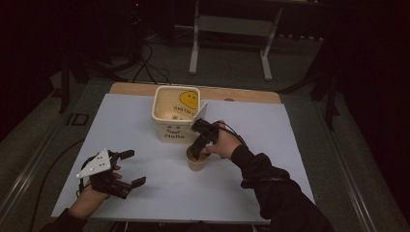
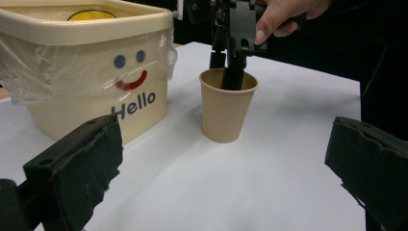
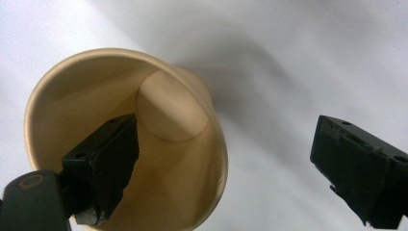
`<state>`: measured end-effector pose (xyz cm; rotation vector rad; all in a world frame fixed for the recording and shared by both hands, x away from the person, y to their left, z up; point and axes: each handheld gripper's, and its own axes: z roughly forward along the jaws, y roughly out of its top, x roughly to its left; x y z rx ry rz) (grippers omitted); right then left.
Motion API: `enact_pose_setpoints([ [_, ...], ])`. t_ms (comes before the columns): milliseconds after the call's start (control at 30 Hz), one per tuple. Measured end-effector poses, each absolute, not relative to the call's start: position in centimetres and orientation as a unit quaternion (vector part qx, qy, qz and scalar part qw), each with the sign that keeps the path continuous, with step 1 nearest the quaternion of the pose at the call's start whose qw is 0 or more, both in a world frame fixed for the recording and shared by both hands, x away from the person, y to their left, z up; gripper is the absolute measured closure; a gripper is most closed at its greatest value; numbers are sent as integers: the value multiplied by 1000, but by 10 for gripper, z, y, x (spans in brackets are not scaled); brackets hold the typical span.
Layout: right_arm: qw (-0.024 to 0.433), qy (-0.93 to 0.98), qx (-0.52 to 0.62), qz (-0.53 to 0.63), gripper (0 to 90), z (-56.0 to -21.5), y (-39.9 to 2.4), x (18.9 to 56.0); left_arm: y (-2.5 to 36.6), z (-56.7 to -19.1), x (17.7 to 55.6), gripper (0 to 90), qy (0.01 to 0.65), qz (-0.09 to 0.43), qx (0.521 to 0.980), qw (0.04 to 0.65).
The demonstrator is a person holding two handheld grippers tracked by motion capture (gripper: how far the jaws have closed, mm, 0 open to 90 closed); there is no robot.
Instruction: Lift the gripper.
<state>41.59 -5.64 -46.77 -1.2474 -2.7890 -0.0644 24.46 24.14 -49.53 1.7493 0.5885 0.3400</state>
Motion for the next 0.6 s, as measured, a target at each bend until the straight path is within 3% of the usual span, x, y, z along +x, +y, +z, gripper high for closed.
enact_pose_setpoints([
  [600,40,-909,-414,-9,96,-469,-55,419,240,-494,245,6,251,142,754,590],
])
